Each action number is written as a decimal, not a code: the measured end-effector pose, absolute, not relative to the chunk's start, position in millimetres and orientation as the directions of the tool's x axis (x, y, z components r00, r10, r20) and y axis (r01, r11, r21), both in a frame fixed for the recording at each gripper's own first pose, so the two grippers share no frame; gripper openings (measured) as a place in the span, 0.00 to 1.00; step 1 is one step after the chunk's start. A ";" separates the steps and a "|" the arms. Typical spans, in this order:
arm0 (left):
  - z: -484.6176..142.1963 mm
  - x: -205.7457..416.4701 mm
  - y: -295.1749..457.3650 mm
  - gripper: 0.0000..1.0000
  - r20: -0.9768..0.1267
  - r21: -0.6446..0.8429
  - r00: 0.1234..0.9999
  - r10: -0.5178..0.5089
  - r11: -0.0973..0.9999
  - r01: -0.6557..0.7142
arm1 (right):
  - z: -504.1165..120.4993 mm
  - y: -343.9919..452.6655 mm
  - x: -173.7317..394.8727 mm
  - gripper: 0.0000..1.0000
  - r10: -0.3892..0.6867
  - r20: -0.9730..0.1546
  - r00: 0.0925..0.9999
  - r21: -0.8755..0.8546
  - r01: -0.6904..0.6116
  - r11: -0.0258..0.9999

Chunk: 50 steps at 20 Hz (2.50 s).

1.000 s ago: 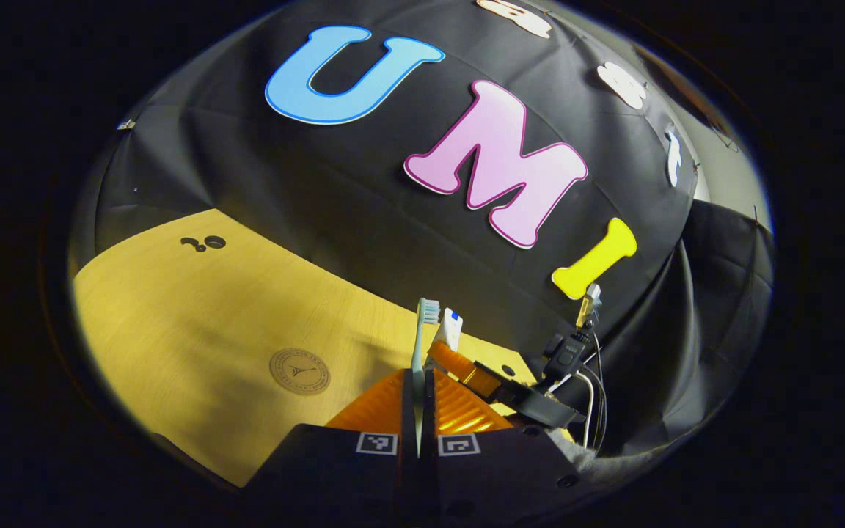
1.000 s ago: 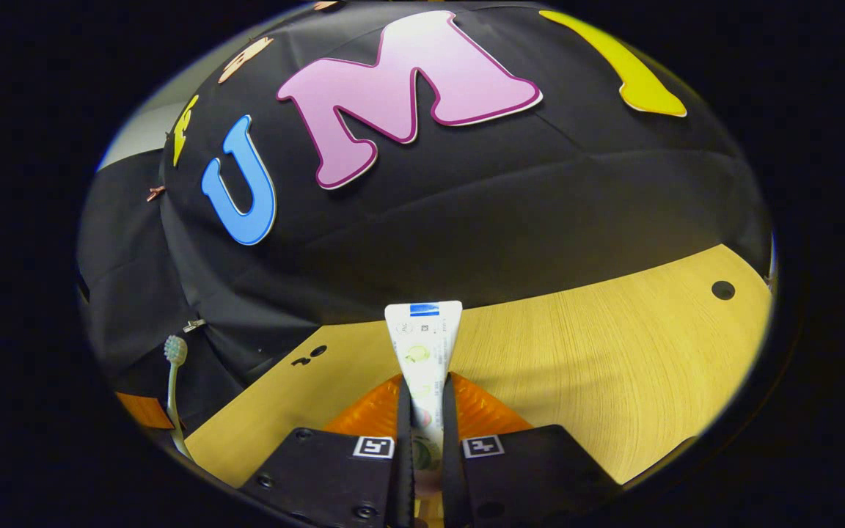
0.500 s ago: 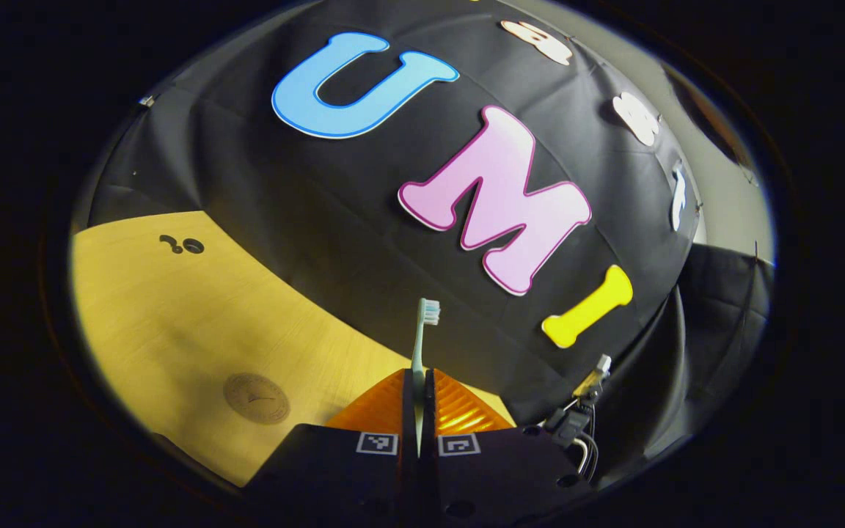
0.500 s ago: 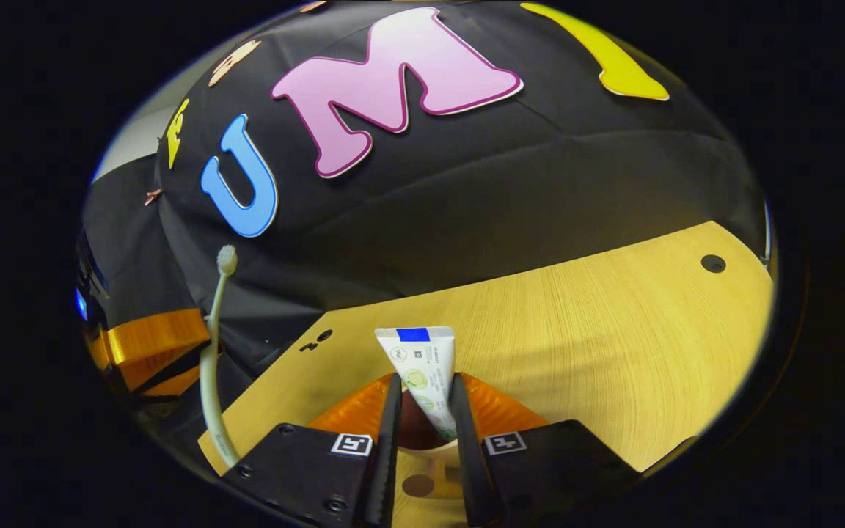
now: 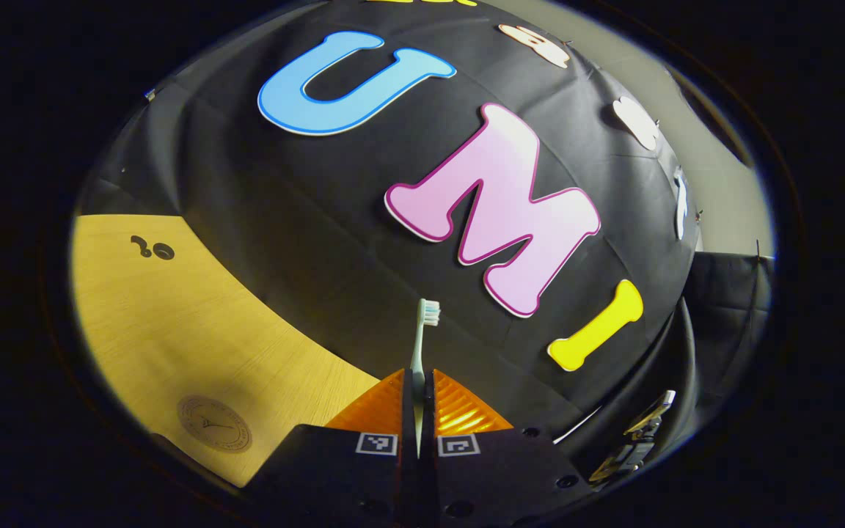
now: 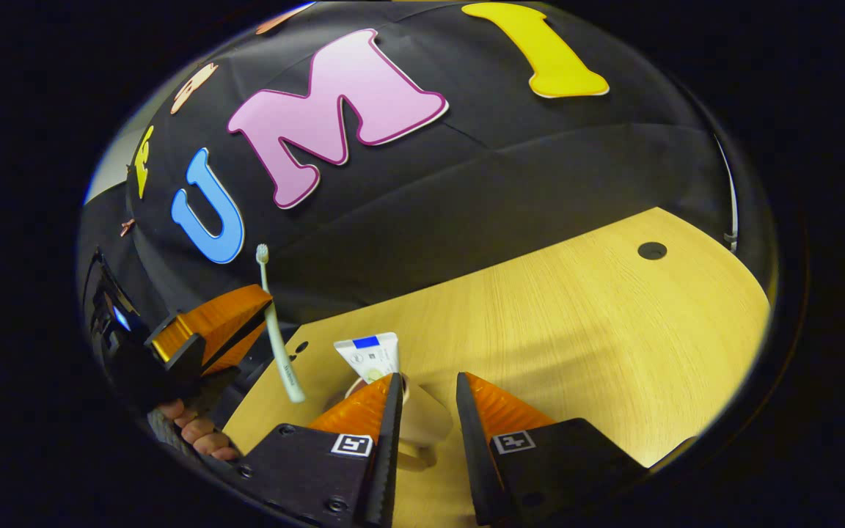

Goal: Put the toothbrush and toothpaste on the desktop into the cup, then pick up the cup and place it on the coaster on the desktop.

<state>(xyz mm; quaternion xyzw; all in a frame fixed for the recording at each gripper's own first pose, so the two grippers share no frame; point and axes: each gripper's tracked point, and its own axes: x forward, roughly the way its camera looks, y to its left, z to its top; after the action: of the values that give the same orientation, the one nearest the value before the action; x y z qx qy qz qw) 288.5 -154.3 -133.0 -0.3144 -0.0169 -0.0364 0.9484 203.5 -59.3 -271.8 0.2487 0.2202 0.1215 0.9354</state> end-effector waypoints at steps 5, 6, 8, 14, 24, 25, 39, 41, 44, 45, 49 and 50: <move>-167.9 306.9 -161.1 0.06 0.020 -0.544 0.998 -0.053 0.837 0.056 | -299.0 -56.0 167.0 0.45 0.373 -0.428 0.823 0.501 -0.127 0.856; -174.6 308.5 -163.3 0.06 0.013 -0.529 0.998 -0.054 0.847 0.052 | -301.0 -53.5 161.5 0.45 0.383 -0.434 0.816 0.502 -0.134 0.854; -184.7 311.3 -167.5 0.06 0.002 -0.493 0.998 -0.059 0.868 0.052 | -303.7 -49.4 154.1 0.45 0.399 -0.442 0.803 0.502 -0.147 0.852; -210.4 308.4 -176.0 0.06 -0.022 -0.417 0.997 -0.070 0.907 0.055 | -309.7 -53.8 151.6 0.45 0.388 -0.457 0.800 0.478 -0.147 0.866; -223.8 291.5 -174.9 0.12 -0.053 -0.371 0.996 -0.075 0.927 0.050 | -315.1 -51.9 140.1 0.44 0.408 -0.506 0.760 0.471 -0.153 0.869; -224.0 288.0 -173.5 0.13 -0.060 -0.374 0.995 -0.079 0.926 0.051 | -314.1 -51.8 139.4 0.44 0.411 -0.513 0.754 0.469 -0.155 0.870; -234.3 177.1 -91.6 0.53 -0.228 -0.278 0.974 -0.015 0.959 -0.050 | -292.3 -14.4 134.6 0.55 0.456 -0.685 0.568 0.366 -0.273 0.890; -237.6 157.1 -81.3 0.60 -0.254 -0.249 0.967 -0.018 0.967 -0.048 | -294.4 -6.9 134.3 0.58 0.445 -0.722 0.530 0.347 -0.280 0.895; -247.5 125.2 -68.3 0.64 -0.297 -0.180 0.954 -0.028 0.983 -0.027 | -301.1 1.7 135.3 0.67 0.419 -0.771 0.480 0.303 -0.302 0.904; -251.4 114.8 -65.8 0.66 -0.314 -0.156 0.949 -0.035 0.988 -0.015 | -303.4 5.2 136.2 0.58 0.411 -0.785 0.465 0.291 -0.309 0.905; -266.8 83.0 -56.2 0.73 -0.364 -0.092 0.930 -0.052 0.996 0.020 | -316.6 21.1 146.4 0.58 0.361 -0.823 0.439 0.229 -0.327 0.917; -269.0 77.0 -53.1 0.74 -0.371 -0.090 0.927 -0.053 0.996 0.021 | -320.5 22.4 148.8 0.58 0.345 -0.831 0.436 0.210 -0.328 0.921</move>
<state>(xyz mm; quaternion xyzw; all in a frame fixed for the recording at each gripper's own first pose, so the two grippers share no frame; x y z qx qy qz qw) 77.0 -53.1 -269.0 -0.0420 0.1902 -0.0190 0.9807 148.8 22.4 -320.5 0.0084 0.4927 0.1985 0.8472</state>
